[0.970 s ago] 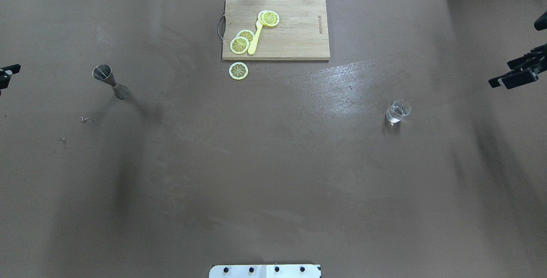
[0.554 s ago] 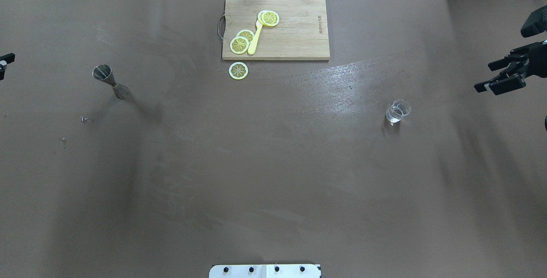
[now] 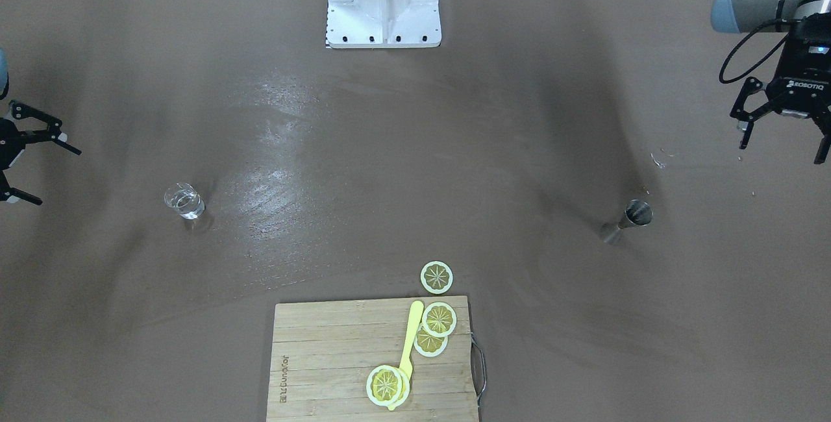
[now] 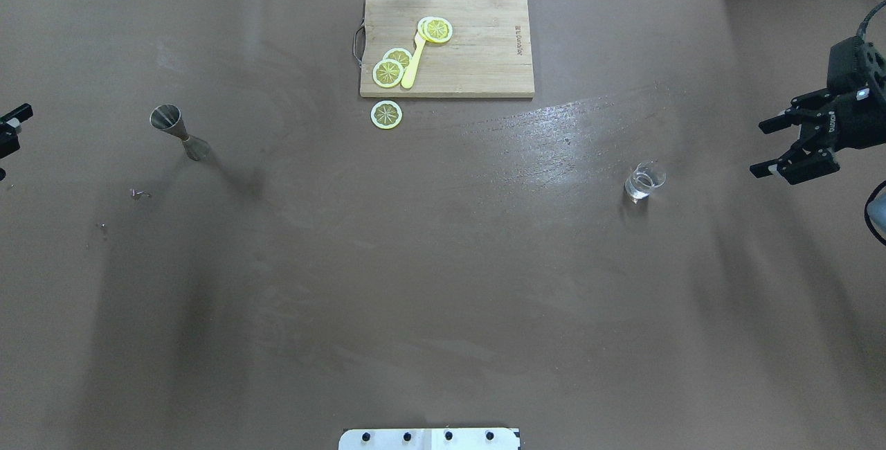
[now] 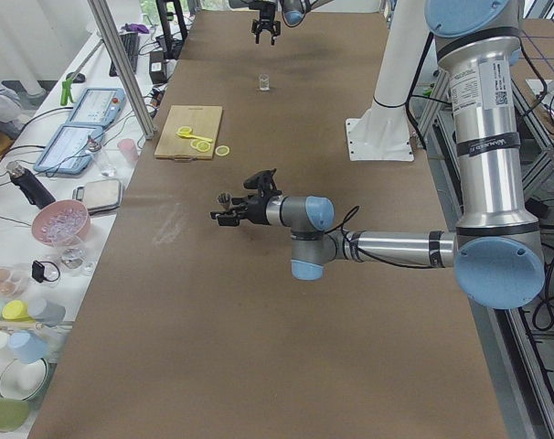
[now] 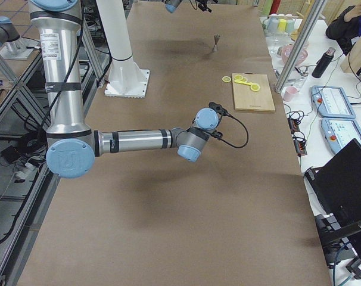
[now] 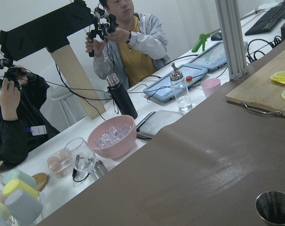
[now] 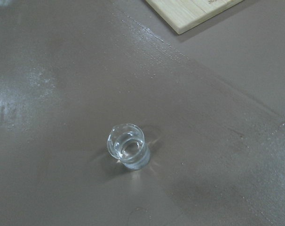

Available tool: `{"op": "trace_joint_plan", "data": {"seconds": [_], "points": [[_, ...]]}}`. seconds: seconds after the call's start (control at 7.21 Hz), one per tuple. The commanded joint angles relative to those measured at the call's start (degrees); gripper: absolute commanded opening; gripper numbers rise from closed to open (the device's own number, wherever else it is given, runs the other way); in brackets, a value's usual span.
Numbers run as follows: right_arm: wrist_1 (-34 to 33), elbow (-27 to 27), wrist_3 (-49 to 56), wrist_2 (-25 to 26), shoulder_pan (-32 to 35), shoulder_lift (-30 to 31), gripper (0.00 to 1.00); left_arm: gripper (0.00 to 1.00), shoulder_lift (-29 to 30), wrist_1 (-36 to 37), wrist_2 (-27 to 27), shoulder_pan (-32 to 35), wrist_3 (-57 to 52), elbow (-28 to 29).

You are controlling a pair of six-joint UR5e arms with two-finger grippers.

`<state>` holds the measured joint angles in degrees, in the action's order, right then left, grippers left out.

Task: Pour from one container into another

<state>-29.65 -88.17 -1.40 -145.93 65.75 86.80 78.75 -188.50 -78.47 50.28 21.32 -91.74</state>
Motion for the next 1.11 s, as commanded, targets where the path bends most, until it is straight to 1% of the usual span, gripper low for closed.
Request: {"op": "trace_joint_plan", "data": {"seconds": [0.0,0.14,0.28,0.42,0.55,0.69,0.83,0.97], "points": [[4.41,1.32,4.55,1.18,-0.97,0.21,1.0,0.98,-0.44,-4.59,19.56,-11.2,5.83,2.44],[6.08,2.81,9.01,2.05,-0.88,0.21,1.0,0.99,-0.18,-6.86,28.72,-17.96,8.62,2.88],[6.79,3.7,12.97,3.36,-0.88,0.12,1.0,0.98,-0.18,-6.62,38.56,-28.03,13.61,2.8],[6.88,3.79,15.01,3.55,-2.27,0.04,1.0,0.98,-0.27,-4.18,48.84,-36.92,19.23,2.88],[7.14,3.71,17.29,5.12,-4.2,-0.31,1.0,0.97,-0.44,0.72,52.07,-38.31,25.29,2.71],[9.58,4.4,17.66,6.61,-6.14,-0.4,1.0,0.97,-0.44,1.98,51.93,-38.33,30.22,2.62],[9.87,5.28,17.58,6.8,-6.94,-1.62,1.0,0.97,-0.44,2.6,51.84,-38.15,30.45,2.36],[10.83,7.55,17.23,6.71,-7.73,-3.81,1.0,0.97,-0.36,12.62,51.93,-37.28,30.88,1.22]]}}
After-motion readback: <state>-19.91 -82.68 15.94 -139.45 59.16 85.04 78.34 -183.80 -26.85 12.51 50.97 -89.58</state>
